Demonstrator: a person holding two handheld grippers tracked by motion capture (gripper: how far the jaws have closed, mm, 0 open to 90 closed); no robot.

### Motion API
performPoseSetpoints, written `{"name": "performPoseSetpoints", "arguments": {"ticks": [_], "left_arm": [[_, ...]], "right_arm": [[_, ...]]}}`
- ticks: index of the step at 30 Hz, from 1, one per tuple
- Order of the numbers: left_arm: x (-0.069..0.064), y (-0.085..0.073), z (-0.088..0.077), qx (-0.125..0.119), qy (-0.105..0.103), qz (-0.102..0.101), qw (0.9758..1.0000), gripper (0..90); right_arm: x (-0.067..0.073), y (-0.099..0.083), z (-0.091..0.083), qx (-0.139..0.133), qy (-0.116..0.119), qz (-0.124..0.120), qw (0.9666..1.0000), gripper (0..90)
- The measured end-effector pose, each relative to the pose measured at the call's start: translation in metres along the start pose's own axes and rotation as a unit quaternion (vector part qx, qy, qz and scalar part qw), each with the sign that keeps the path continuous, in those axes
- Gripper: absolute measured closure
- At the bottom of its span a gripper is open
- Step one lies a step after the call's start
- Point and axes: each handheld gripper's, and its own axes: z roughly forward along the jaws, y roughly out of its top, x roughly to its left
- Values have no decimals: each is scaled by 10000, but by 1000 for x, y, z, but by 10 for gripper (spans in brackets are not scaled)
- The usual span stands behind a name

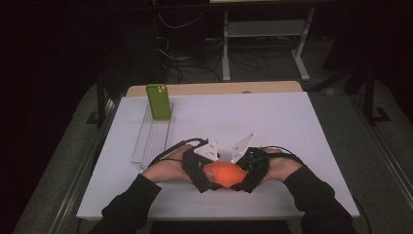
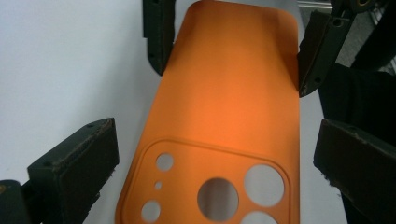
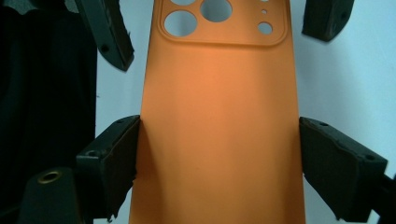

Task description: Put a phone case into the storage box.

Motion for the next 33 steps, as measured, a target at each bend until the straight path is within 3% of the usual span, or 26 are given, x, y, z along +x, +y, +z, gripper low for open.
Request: {"name": "performPoseSetpoints", "arguments": {"ticks": [10, 13, 21, 28, 33], "left_arm": [[-4, -1, 8, 118, -200, 215, 9995, 27], [-5, -1, 9, 107, -218, 148, 9996, 51], [-5, -2, 8, 156, -205, 218, 9994, 121], [-5, -2, 5, 134, -305, 236, 9992, 146], [-4, 0, 4, 155, -338, 280, 9989, 151]], "right_arm": [[5, 5, 0, 3, 53, -150, 9999, 151], [5, 6, -1, -28, 60, -190, 9998, 151], [5, 6, -3, -66, 131, -185, 9997, 151], [4, 6, -3, -131, 296, -125, 9994, 150], [4, 5, -6, -153, 290, -103, 9994, 148]]}}
